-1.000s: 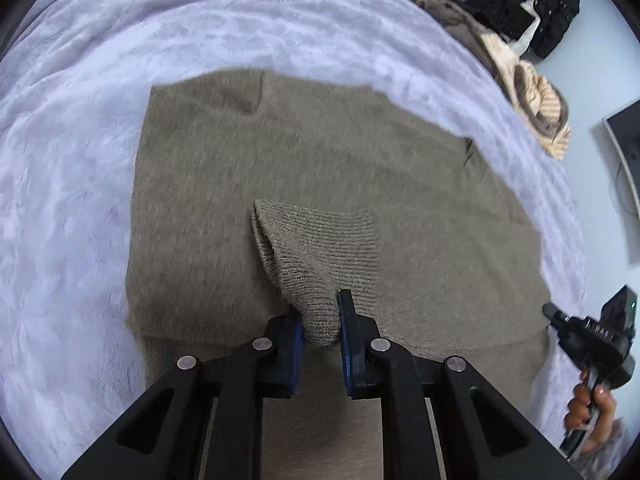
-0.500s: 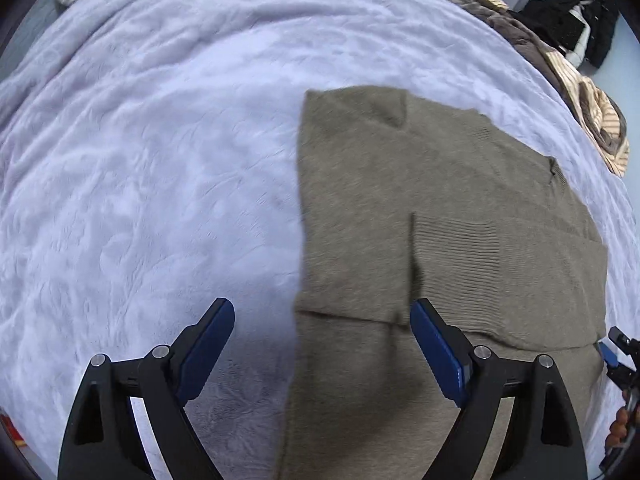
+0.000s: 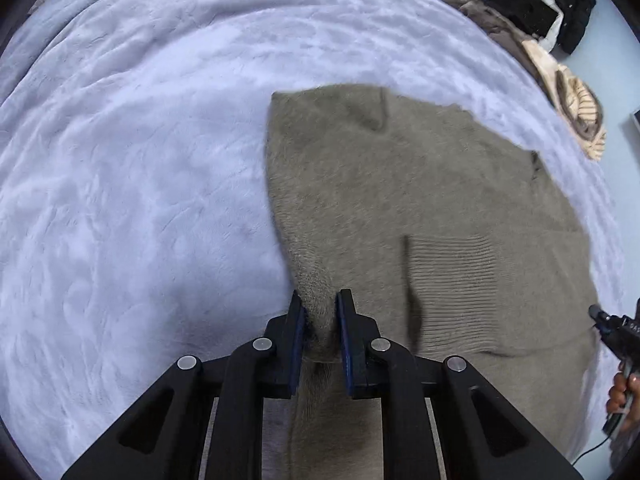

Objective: Fold small clothes

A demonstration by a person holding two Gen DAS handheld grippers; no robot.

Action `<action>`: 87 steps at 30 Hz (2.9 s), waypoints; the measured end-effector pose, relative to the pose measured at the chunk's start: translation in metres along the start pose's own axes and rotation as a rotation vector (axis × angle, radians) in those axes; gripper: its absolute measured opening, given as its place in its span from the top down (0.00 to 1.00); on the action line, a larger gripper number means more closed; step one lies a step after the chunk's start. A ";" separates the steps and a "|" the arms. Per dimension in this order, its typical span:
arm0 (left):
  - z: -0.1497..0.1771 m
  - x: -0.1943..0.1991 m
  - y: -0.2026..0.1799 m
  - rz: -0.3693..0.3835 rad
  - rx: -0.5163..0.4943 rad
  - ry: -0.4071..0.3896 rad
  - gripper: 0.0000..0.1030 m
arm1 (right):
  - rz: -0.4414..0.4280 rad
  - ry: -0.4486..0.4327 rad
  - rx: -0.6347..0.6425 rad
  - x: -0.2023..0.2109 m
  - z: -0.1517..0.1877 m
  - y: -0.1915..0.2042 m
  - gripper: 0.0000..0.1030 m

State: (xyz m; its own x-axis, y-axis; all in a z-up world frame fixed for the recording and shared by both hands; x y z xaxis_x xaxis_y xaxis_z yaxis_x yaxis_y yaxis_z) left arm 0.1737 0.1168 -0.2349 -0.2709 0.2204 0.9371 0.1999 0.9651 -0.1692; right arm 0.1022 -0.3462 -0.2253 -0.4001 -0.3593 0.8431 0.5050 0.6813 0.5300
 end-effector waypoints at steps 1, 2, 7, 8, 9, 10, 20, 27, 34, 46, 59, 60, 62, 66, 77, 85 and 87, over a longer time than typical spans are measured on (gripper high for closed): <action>0.002 -0.004 0.003 0.005 0.012 0.005 0.83 | 0.025 0.012 -0.002 -0.007 -0.001 -0.006 0.85; 0.002 -0.005 0.004 0.010 0.029 0.002 0.82 | 0.034 0.032 -0.008 -0.015 -0.001 -0.011 0.84; 0.012 0.018 0.015 -0.110 0.064 -0.022 0.10 | -0.016 0.040 -0.078 -0.012 0.001 -0.019 0.73; 0.015 0.021 0.014 -0.098 0.059 -0.031 0.10 | -0.014 0.040 -0.081 -0.009 0.005 -0.020 0.70; 0.020 0.023 0.013 -0.082 0.051 -0.017 0.10 | -0.012 0.040 -0.081 -0.006 0.008 -0.021 0.67; 0.027 0.025 0.012 -0.087 0.050 0.006 0.10 | -0.006 0.039 -0.079 -0.002 0.012 -0.021 0.66; 0.074 0.038 -0.003 -0.156 0.036 0.087 0.10 | 0.123 0.011 -0.006 0.023 0.053 -0.016 0.58; 0.112 0.034 0.003 -0.219 0.040 0.178 0.10 | 0.216 0.031 0.004 0.022 0.076 -0.022 0.58; 0.142 0.051 -0.013 -0.181 0.019 0.220 0.10 | 0.295 0.080 0.046 0.025 0.097 -0.025 0.58; 0.159 0.086 -0.052 -0.137 -0.018 0.232 0.10 | 0.255 0.129 0.087 0.039 0.138 0.012 0.55; 0.211 0.114 -0.078 -0.055 -0.055 0.289 0.10 | 0.236 0.244 0.069 0.041 0.187 0.019 0.53; 0.217 0.115 -0.079 -0.035 -0.056 0.296 0.10 | 0.234 0.257 0.080 0.041 0.192 0.019 0.53; 0.233 0.117 -0.082 -0.001 -0.067 0.314 0.10 | 0.237 0.281 0.095 0.041 0.200 0.016 0.52; 0.266 0.120 -0.090 0.053 -0.088 0.360 0.10 | 0.261 0.318 0.089 0.045 0.211 -0.002 0.52; 0.336 0.125 -0.123 0.306 -0.154 0.480 0.10 | 0.213 0.517 0.023 0.072 0.267 -0.063 0.51; 0.348 0.106 -0.142 0.340 -0.195 0.561 0.10 | 0.235 0.514 0.001 0.058 0.281 -0.081 0.51; 0.349 0.103 -0.132 0.330 -0.192 0.561 0.13 | 0.197 0.523 -0.003 0.051 0.285 -0.075 0.51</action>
State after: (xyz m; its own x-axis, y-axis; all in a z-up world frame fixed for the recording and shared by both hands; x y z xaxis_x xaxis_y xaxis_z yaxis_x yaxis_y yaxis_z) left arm -0.2093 0.0616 -0.2228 0.3521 0.3423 0.8711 0.3656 0.8065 -0.4647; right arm -0.1745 -0.2343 -0.2480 0.1349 -0.4945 0.8587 0.5342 0.7662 0.3573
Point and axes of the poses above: each gripper's, at about its wrist camera, not at the fingertips, and x roughly against the way its jaws point, y to its left, z to its underside, the point moved 7 cm from there along -x, roughly the way its jaws point, and after that the axes turned 12 degrees about -x, right-handed, at the moved point
